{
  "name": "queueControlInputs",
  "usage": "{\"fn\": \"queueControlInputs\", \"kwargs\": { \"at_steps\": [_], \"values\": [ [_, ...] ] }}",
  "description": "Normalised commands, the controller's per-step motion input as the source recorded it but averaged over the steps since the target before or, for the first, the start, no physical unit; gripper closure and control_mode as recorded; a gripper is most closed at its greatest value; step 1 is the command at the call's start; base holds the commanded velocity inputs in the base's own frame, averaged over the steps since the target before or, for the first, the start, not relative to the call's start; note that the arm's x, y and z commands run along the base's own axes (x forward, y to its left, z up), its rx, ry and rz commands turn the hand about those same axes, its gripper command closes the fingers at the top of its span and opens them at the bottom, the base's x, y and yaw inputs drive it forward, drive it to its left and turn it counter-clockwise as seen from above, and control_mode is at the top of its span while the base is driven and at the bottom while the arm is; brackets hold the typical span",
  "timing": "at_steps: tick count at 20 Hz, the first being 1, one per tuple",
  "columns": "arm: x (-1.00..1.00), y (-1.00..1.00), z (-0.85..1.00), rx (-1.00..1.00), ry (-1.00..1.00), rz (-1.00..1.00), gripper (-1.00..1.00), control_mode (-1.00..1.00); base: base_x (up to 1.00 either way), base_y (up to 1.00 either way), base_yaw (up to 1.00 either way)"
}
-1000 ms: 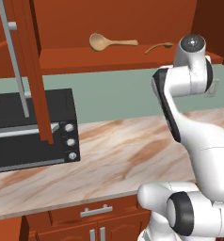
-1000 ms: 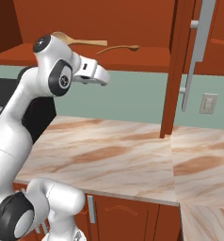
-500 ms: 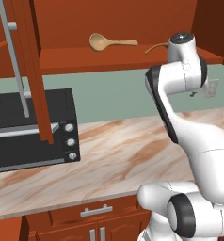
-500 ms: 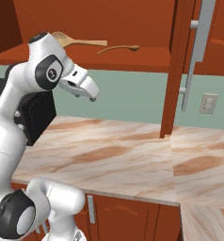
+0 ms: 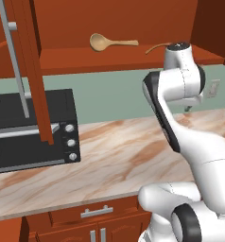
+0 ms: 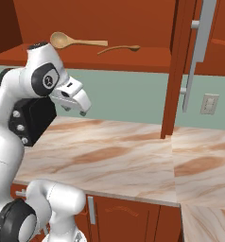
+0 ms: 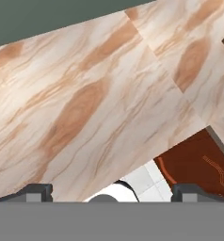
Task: Organize the utensils by type. Pick up the wooden spoons from the counter and place them in the open cabinet. Then pick up the metallic utensils from the counter and place them in the open drawer.
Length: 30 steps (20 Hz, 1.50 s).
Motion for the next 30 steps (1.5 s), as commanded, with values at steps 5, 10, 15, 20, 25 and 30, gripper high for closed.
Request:
{"fn": "queueControlInputs", "kwargs": {
  "at_steps": [5, 10, 15, 20, 25, 30],
  "values": [
    [-0.07, 0.07, -0.17, -0.01, 0.00, 0.12, -1.00, -1.00, 0.00, 0.00, 0.00],
    [0.00, 0.00, 0.00, 0.00, 0.00, 0.00, -1.00, 1.00, -0.10, 0.00, 0.00],
    [0.00, 0.00, 0.00, 0.00, 0.00, 0.00, -1.00, 1.00, -0.78, -0.01, 0.07],
    [0.00, 0.00, 0.00, 0.00, 0.00, 0.00, -1.00, 1.00, -0.79, -0.04, 0.41],
    [0.00, 0.00, 0.00, 0.00, 0.00, 0.00, -1.00, 1.00, -0.49, -0.02, 0.93],
    [0.00, 0.00, 0.00, 0.00, 0.00, 0.00, -1.00, 1.00, -0.12, 0.00, 1.00]
  ]
}}
